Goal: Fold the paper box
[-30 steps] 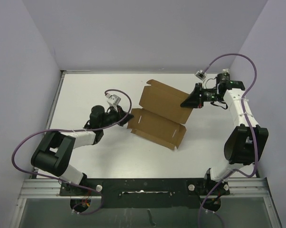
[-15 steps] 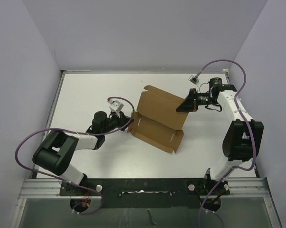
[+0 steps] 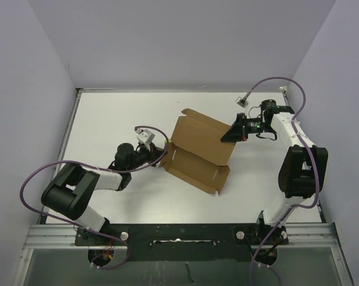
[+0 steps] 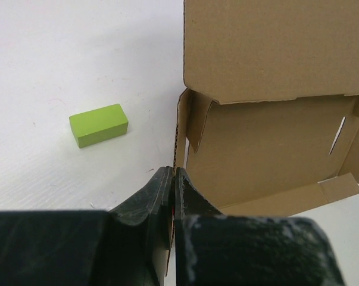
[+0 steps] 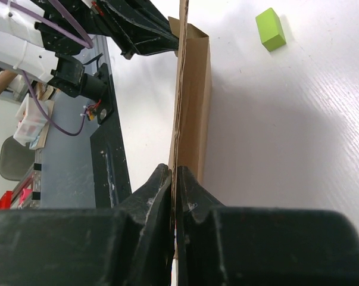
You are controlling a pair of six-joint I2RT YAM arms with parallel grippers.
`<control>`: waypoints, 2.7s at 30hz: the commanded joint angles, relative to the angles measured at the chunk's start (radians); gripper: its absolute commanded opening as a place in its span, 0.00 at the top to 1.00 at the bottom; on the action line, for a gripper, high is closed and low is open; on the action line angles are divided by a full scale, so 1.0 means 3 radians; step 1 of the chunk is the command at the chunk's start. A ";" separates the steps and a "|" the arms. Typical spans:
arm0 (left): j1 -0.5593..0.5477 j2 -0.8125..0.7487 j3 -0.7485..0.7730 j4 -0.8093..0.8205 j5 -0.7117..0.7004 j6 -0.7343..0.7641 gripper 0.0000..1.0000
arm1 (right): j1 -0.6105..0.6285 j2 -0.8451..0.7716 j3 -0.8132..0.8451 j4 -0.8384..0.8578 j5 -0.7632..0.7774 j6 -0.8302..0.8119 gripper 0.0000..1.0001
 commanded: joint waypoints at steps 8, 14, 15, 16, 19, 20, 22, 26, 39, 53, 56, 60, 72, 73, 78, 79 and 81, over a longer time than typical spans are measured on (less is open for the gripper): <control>-0.0253 0.0234 0.0060 0.1086 -0.0060 0.0150 1.00 | 0.0189 -0.0011 0.0649 -0.0745 -0.0013 -0.0656 1.00; -0.0392 0.0476 0.0250 0.1404 -0.0167 0.0319 1.00 | 0.0186 -0.0032 0.1044 -0.0836 0.0237 -0.0726 1.00; -0.0418 0.0535 0.0266 0.1472 -0.0178 0.0357 1.00 | 0.0188 -0.0031 0.1064 -0.0845 0.0279 -0.0764 1.00; -0.0435 0.0602 0.0276 0.1550 -0.0187 0.0393 1.00 | 0.0189 -0.0027 0.1064 -0.0850 0.0323 -0.0816 1.00; -0.0465 0.0833 0.0250 0.1858 -0.0188 0.0452 1.00 | 0.0189 -0.0009 0.0955 -0.0922 0.0351 -0.1043 1.00; -0.0468 0.0894 0.0236 0.1912 -0.0176 0.0474 1.00 | 0.0189 0.0001 0.0901 -0.0973 0.0336 -0.1134 1.00; -0.0474 0.0948 0.0215 0.1917 -0.0152 0.0521 1.00 | 0.0192 0.0014 0.0812 -0.1094 0.0303 -0.1318 1.00; -0.0486 0.0939 0.0127 0.1921 -0.0090 0.0599 1.00 | 0.0196 -0.0052 0.0658 -0.1169 0.0266 -0.1463 1.00; -0.0469 0.0781 -0.0301 0.1928 -0.0061 0.0696 1.00 | 0.0144 -0.0292 0.0477 -0.1005 0.0286 -0.1254 1.00; -0.0418 0.0735 -0.0439 0.1923 -0.0027 0.0617 1.00 | 0.0081 -0.0258 0.0790 -0.1042 0.0194 -0.1234 1.00; -0.0389 0.0730 -0.0453 0.1923 0.0007 0.0579 1.00 | 0.0081 -0.0249 0.0776 -0.1035 0.0213 -0.1234 1.00; -0.0266 0.0643 -0.0496 0.1923 0.0121 0.0350 0.92 | 0.0063 -0.0255 0.0756 -0.1011 0.0287 -0.1238 1.00; 0.0238 -0.0431 -0.0637 0.1195 0.0542 -0.0472 0.59 | 0.0000 -0.0290 0.0789 -0.1226 0.0381 -0.1623 1.00; 0.0266 -0.0557 -0.0627 0.1043 0.0531 -0.0496 0.58 | -0.0002 -0.0285 0.0796 -0.1253 0.0372 -0.1649 1.00; 0.0345 -0.1052 -0.0455 0.0052 0.0309 -0.0411 0.55 | 0.0000 -0.0289 0.0840 -0.1398 0.0286 -0.1814 1.00; 0.0357 -0.1082 -0.0435 -0.0065 0.0263 -0.0399 0.55 | 0.0000 -0.0294 0.0844 -0.1399 0.0277 -0.1819 1.00; 0.0391 -0.1083 -0.0408 -0.0215 0.0192 -0.0420 0.57 | -0.0005 -0.0307 0.0846 -0.1395 0.0266 -0.1821 1.00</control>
